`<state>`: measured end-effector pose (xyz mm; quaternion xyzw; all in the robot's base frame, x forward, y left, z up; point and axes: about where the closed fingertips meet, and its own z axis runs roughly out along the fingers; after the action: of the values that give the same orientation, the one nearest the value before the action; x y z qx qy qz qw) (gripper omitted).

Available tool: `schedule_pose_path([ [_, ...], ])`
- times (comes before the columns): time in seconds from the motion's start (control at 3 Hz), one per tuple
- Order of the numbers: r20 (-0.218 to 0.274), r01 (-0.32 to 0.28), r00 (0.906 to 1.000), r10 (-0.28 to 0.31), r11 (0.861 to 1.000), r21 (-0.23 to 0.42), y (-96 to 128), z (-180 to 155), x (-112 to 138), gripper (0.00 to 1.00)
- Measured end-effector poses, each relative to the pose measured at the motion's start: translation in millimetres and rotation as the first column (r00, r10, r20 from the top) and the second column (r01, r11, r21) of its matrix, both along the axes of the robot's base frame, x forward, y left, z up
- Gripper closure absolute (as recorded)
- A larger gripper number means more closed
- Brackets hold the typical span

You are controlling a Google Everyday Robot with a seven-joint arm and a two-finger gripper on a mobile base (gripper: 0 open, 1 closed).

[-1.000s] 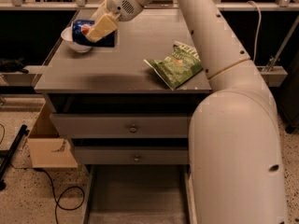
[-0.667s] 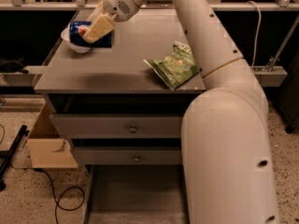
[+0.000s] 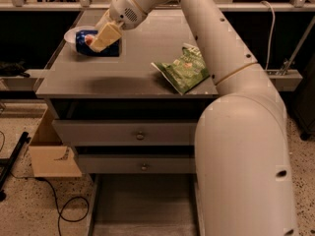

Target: Pick pepsi can from bottom drawer and place on counter

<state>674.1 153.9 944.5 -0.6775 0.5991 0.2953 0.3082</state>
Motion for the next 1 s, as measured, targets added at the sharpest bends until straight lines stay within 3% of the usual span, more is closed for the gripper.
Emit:
schedule_pose_path([
  [0.67,-0.026,-0.006,0.9996,0.005,0.999,-0.043,2.1,-11.9,3.3,1.0],
  [1.0,-0.061,0.018,0.9979,-0.022,0.998,-0.063,-11.0,-25.6,6.2,1.0],
])
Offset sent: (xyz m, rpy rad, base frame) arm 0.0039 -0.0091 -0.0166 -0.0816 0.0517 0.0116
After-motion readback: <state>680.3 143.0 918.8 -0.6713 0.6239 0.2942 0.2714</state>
